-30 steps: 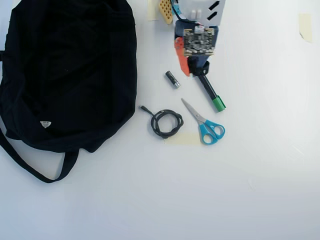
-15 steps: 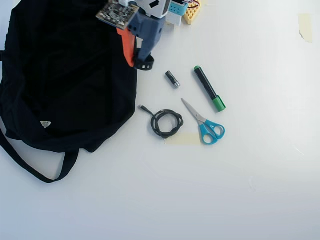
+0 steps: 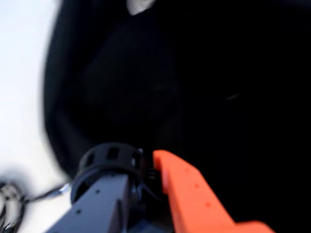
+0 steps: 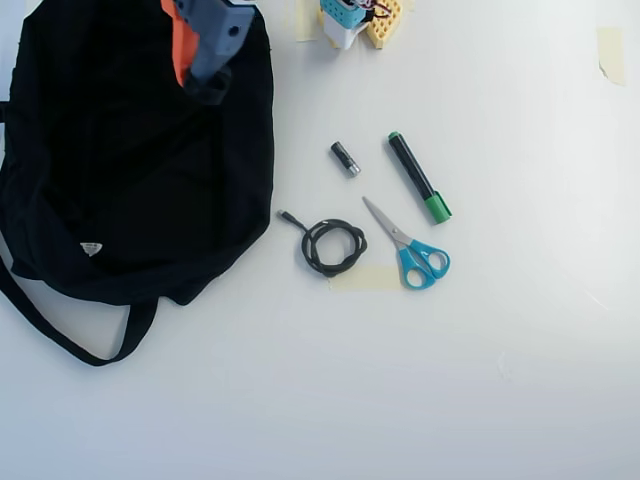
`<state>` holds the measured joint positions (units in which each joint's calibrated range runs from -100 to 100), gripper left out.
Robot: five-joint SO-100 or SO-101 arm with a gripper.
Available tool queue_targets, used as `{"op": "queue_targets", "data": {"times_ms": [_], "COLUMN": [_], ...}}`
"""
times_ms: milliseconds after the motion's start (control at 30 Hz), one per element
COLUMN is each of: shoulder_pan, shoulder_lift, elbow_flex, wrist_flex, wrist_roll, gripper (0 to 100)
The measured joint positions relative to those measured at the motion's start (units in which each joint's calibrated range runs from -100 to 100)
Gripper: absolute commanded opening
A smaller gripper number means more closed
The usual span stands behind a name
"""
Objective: Put the bike light into the black bag
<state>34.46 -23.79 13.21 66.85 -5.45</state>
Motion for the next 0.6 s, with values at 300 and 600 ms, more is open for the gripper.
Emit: {"op": "queue_targets", "data": {"times_ms": [300, 600], "shoulder_pan": [15.65, 16.83], "shoulder_lift": [23.99, 32.96], "elbow_flex": [0.08, -5.35], "wrist_flex": [-18.81, -22.33], "wrist_roll": [0.10, -3.81], "gripper": [2, 45]}}
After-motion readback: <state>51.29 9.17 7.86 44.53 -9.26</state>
